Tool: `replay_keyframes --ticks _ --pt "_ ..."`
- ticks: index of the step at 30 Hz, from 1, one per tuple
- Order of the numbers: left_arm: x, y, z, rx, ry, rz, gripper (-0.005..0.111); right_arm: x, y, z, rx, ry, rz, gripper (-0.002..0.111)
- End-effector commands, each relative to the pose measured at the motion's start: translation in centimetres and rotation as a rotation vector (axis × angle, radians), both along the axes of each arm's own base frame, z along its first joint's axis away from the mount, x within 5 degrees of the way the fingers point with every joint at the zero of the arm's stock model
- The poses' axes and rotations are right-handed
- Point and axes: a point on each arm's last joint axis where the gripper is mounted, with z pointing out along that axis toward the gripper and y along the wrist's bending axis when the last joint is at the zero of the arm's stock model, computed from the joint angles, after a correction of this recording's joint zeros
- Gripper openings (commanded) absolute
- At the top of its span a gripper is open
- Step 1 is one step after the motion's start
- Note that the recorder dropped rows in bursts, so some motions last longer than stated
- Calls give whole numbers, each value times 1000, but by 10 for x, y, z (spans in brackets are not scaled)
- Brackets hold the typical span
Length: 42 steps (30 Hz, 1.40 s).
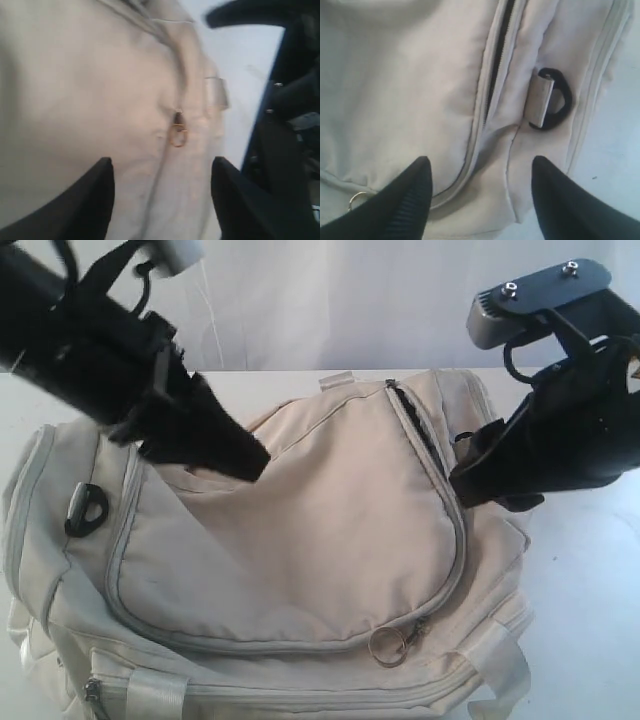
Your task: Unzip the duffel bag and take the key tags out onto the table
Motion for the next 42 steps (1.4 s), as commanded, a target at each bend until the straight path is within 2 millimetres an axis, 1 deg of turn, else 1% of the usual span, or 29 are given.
replay_keyframes --ticks 1,3,4,5,6,7,8,9,11,13,15,20,21,22,24,26,28,29,30,34,42 --pt "-58 -12 -10 -167 -10 -161 60 19 -4 -4 -15 43 -20 54" --pt "-70 -21 -21 -179 1 -159 59 24 -1 -12 9 99 10 54" --pt "-76 -33 -36 -156 -10 -141 59 26 7 -21 49 158 63 54" --pt "-76 -38 -41 -145 -29 -120 59 28 9 -24 58 172 81 54" --pt "-78 -53 -49 -121 -99 -145 59 31 12 -29 62 194 88 54" --pt "-80 -59 -52 -110 -136 -169 59 32 12 -31 61 201 88 54" --pt "-80 -72 -59 -74 -247 -211 59 34 12 -35 58 213 86 54" --pt "-78 -81 -65 -41 -333 -235 59 36 13 -39 56 220 83 54" --pt "-74 -94 -77 12 -412 -231 59 42 14 -49 51 233 77 54" --pt "-66 -102 -91 63 -449 -203 59 47 15 -59 43 267 74 54" --pt "-59 -108 -107 108 -429 -188 59 50 16 -64 43 282 68 54" --pt "-51 -113 -128 160 -396 -165 59 52 17 -67 55 293 43 54" --pt "-51 -113 -130 164 -388 -167 59 52 17 -67 58 292 37 54" --pt "-50 -114 -132 166 -382 -168 59 53 17 -68 61 298 30 50" --pt "-50 -114 -135 171 -372 -170 59 54 17 -70 59 304 30 39" --pt "-50 -115 -136 175 -369 -171 59 54 17 -71 58 309 29 22" --pt "-49 -115 -136 175 -372 -168 59 55 17 -71 58 308 29 8" --pt "-49 -115 -136 175 -372 -168 59 55 17 -71 58 308 29 2" --pt "-49 -115 -136 175 -372 -168 59 54 17 -70 59 302 30 0" --pt "-49 -115 -139 182 -365 -170 59 53 17 -63 68 276 30 0" --pt "-49 -118 -148 195 -331 -193 59 46 15 -39 95 171 30 0"
